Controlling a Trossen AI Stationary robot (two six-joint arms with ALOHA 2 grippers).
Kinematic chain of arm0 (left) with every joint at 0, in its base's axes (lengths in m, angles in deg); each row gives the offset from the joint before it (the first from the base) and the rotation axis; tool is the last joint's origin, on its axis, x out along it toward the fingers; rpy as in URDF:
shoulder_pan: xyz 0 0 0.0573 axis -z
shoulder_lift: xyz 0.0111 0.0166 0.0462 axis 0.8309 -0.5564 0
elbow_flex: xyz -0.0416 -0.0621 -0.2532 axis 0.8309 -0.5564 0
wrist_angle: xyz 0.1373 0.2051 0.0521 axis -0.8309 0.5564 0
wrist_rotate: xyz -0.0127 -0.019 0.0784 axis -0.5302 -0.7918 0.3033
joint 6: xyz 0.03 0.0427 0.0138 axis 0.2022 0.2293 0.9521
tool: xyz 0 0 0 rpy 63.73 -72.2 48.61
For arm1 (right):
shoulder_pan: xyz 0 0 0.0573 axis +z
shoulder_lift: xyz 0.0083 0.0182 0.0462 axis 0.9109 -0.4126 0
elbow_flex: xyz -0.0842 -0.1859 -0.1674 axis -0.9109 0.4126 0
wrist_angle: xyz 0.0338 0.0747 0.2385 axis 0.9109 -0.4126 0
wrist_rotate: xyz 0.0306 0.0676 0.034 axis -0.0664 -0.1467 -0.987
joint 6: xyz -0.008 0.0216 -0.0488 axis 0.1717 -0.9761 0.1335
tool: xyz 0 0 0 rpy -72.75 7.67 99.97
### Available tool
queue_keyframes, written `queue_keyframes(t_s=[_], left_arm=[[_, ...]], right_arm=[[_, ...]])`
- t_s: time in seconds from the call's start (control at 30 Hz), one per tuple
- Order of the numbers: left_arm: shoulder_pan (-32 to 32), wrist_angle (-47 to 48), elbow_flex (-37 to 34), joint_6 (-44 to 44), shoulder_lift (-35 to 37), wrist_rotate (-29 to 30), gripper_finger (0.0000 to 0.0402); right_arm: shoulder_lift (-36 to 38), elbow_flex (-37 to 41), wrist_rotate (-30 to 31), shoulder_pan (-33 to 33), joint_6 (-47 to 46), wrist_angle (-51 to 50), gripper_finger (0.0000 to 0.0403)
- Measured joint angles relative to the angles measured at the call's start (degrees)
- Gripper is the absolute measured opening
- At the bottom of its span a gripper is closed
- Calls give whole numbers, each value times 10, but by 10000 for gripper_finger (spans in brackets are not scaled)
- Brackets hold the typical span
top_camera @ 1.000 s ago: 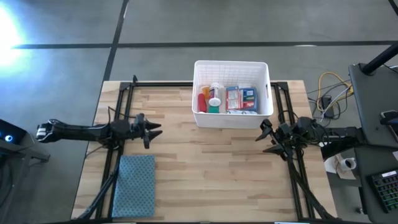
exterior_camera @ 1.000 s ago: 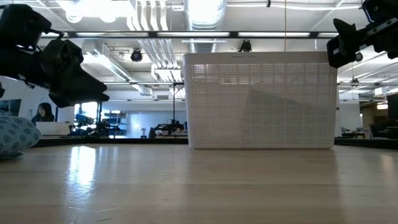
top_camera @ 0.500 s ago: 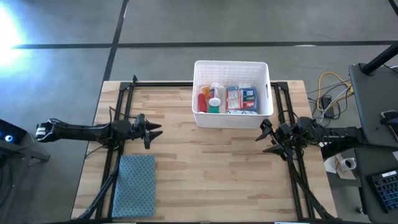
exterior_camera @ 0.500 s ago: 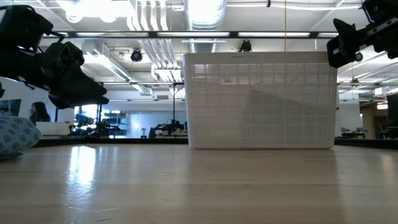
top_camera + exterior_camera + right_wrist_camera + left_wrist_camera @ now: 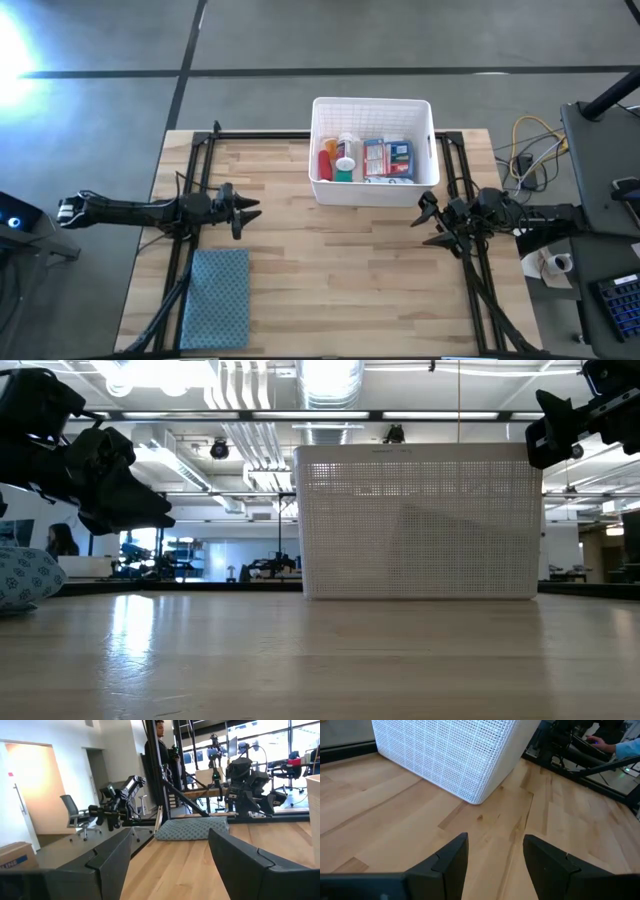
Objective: Pick & place medical supplies in basket/bin
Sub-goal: Return to Home Position
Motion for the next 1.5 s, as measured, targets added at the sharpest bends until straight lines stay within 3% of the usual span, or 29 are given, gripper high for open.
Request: queue_keyframes(t_s=[1.5], left_arm=[[0, 0, 0, 0, 0, 0, 171]], right_arm=[[0, 0, 0, 0, 0, 0, 250]])
